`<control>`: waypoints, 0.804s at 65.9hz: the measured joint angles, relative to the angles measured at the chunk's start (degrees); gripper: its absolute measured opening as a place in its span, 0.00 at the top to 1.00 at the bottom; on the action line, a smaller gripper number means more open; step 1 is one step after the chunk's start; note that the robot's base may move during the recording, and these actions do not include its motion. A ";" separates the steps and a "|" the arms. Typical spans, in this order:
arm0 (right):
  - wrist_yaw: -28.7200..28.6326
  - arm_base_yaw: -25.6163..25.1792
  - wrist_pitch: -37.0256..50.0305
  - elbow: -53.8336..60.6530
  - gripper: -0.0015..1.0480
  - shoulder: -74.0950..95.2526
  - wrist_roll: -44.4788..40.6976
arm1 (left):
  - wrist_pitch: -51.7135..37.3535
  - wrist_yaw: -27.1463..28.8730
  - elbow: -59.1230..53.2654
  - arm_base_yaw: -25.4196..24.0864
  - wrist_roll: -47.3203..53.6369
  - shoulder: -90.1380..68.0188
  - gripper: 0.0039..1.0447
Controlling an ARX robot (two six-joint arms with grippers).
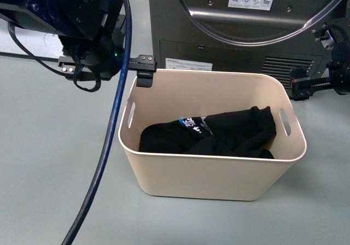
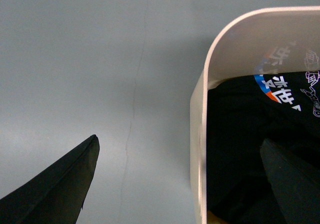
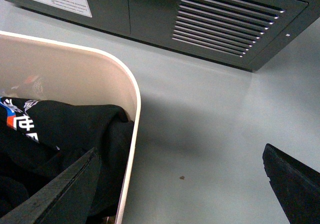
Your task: Move hamper under clothes hanger
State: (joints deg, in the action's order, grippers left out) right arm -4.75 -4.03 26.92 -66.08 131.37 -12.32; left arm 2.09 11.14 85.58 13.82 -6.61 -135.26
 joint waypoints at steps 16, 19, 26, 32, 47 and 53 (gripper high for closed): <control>-0.44 0.17 0.74 -1.25 0.07 3.04 -2.27 | 2.47 2.40 1.77 2.21 -3.82 -3.34 0.06; -0.37 0.24 0.74 -1.49 0.07 3.30 -2.67 | 2.49 2.34 2.12 2.49 -3.91 -3.85 0.06; -0.26 0.46 0.74 -1.88 0.07 3.63 -3.30 | 2.60 1.86 3.19 3.10 -4.07 -4.79 0.06; -0.26 0.76 0.74 -2.51 0.07 4.50 -4.07 | 2.54 0.83 3.50 3.52 -4.17 -4.96 0.06; 0.72 1.11 -0.02 -4.07 0.07 8.13 -5.99 | 2.36 -0.04 3.85 3.76 -4.52 -6.01 0.06; 1.22 1.16 -0.81 -5.20 0.07 9.49 -6.91 | 1.99 -0.44 3.82 3.76 -4.92 -6.62 0.06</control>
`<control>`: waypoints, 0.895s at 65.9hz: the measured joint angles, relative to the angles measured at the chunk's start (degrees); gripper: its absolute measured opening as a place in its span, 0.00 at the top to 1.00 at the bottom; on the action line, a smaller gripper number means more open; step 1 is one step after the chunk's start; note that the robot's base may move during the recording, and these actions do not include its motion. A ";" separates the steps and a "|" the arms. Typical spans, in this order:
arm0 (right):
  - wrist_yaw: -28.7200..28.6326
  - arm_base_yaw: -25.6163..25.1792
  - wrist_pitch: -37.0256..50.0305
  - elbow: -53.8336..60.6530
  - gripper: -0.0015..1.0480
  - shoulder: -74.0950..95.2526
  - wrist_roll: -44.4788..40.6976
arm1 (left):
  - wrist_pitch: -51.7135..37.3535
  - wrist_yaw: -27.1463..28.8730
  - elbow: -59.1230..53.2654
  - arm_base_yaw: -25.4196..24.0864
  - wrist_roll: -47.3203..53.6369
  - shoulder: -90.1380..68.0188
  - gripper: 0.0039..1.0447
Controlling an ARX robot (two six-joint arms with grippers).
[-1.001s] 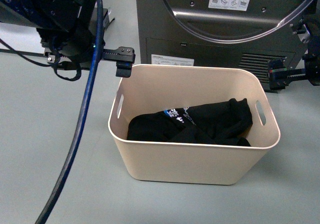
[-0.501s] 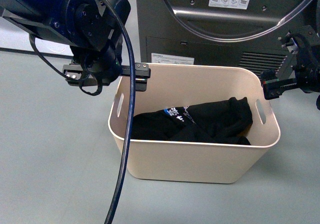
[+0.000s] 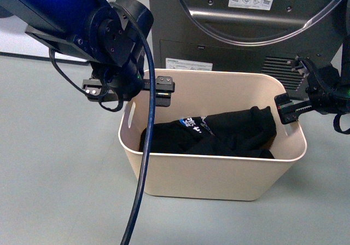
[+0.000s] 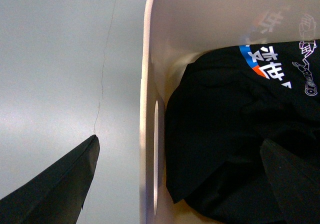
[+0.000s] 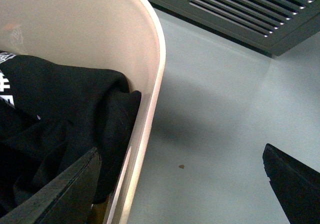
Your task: Move hamper under clothes hanger
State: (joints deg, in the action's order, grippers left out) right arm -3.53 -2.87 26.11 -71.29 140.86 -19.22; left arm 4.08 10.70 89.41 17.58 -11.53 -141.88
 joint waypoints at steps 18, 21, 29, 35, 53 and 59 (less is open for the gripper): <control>0.68 0.00 -1.60 -2.38 0.07 2.36 -0.26 | -0.31 -0.35 -0.46 -0.28 -0.22 -1.25 0.06; 0.68 0.00 -1.75 -2.58 0.07 2.64 -0.26 | -0.28 -0.39 -0.57 -0.33 -0.20 -1.46 0.06; 0.70 0.00 -2.40 -2.86 0.07 3.06 -0.26 | 0.39 -1.14 -0.66 -0.42 -0.31 -1.84 0.06; 0.70 0.00 -3.41 -2.93 0.07 3.06 -0.22 | 0.50 -1.51 -0.66 -0.44 -0.48 -2.32 0.06; 0.94 0.02 -5.46 -3.19 0.07 3.21 -0.31 | 0.59 -1.68 -1.11 -0.66 -0.92 -3.13 0.06; 0.92 0.20 -6.14 -3.61 0.07 3.30 -0.46 | 0.59 -1.70 -1.11 -1.03 -0.94 -3.30 0.06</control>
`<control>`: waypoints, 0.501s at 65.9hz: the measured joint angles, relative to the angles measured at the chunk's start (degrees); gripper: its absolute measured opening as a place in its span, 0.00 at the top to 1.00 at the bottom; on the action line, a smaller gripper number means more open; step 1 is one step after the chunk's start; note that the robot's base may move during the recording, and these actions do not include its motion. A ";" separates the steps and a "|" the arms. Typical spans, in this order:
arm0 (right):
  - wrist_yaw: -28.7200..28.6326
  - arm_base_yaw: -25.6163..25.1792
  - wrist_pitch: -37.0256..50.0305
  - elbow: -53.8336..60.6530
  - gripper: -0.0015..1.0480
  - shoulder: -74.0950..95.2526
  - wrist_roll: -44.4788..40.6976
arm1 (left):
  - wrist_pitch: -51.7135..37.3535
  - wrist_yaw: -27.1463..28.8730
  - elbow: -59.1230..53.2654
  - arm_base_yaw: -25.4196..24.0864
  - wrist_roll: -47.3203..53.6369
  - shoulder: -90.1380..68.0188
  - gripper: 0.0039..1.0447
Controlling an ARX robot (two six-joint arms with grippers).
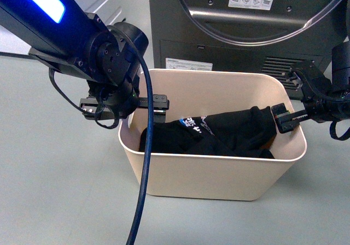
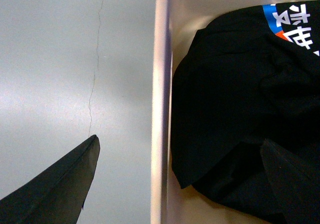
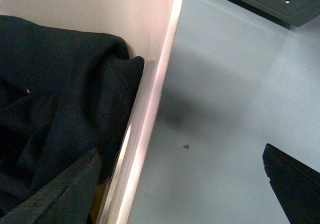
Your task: Move hamper under clothes hanger
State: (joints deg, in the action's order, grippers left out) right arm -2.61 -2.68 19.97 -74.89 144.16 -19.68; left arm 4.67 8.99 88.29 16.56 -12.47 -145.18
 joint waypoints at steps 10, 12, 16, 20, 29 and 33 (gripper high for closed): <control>0.26 0.39 -0.57 -0.81 0.07 0.96 -0.04 | 0.50 0.17 -0.13 -0.17 -0.55 -0.24 0.06; 0.44 0.46 -0.68 -1.03 0.07 1.22 -0.04 | 0.68 0.28 -0.13 -0.17 -0.66 -0.35 0.06; 0.63 0.57 -0.98 -1.44 0.07 1.68 -0.02 | 0.70 0.22 -0.09 -0.11 -0.83 -0.68 0.06; 0.81 0.63 -1.25 -1.55 0.07 1.84 -0.02 | 0.85 0.22 0.00 -0.04 -0.83 -1.01 0.06; 0.87 0.74 -1.49 -1.88 0.07 2.05 -0.02 | 1.09 -0.02 1.07 -0.04 -0.15 -2.16 0.06; 0.87 0.76 -1.73 -2.21 0.07 2.16 0.00 | 1.09 -0.04 1.51 -0.04 0.76 -2.67 0.06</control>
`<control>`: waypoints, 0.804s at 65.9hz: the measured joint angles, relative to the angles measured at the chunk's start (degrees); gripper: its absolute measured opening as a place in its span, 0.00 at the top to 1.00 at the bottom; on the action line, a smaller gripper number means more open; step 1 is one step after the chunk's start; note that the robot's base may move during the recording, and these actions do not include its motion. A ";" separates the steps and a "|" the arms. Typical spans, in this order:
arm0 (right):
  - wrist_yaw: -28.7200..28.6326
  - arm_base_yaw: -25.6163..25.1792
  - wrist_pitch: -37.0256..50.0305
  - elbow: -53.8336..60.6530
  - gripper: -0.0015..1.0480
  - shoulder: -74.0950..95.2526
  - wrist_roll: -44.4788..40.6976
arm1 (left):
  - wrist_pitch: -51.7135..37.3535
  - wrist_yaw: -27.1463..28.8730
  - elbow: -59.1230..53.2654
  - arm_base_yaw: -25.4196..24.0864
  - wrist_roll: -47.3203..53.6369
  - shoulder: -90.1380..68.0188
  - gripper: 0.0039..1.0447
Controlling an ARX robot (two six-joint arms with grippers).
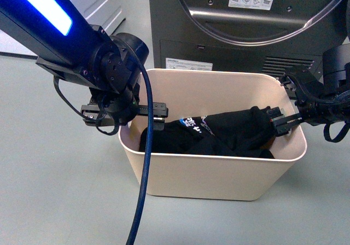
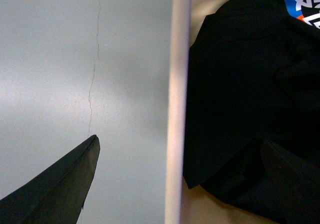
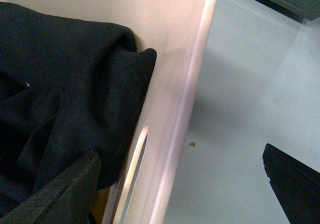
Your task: Move hamper under clothes hanger
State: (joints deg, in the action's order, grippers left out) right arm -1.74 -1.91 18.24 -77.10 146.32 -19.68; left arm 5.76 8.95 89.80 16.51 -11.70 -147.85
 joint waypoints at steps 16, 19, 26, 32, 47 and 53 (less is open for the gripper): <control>0.44 -0.02 -0.42 -0.09 0.41 0.04 0.17 | 0.35 -0.13 1.79 0.00 2.99 -0.79 0.22; 0.42 -0.02 -0.61 -0.09 0.47 0.07 0.20 | 0.39 -0.15 2.05 0.00 3.04 -0.90 0.27; 0.33 0.20 -0.92 -0.13 0.60 0.28 0.33 | 0.79 -0.22 2.64 0.02 3.17 -1.14 0.40; 0.04 0.39 -1.20 -0.28 0.71 0.39 0.68 | 0.85 -0.39 2.93 0.02 3.21 -1.40 0.52; -0.79 0.39 -1.60 -1.11 0.94 0.61 4.87 | 0.98 -1.18 3.54 0.26 3.21 -1.73 0.88; -0.98 0.28 -2.01 -1.31 0.94 0.70 5.60 | 0.98 -1.22 3.78 0.39 2.43 -1.77 0.96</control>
State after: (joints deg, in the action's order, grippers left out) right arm -2.72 -1.63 16.23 -78.41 147.02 -14.09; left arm 6.74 7.73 93.58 16.91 -9.28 -149.62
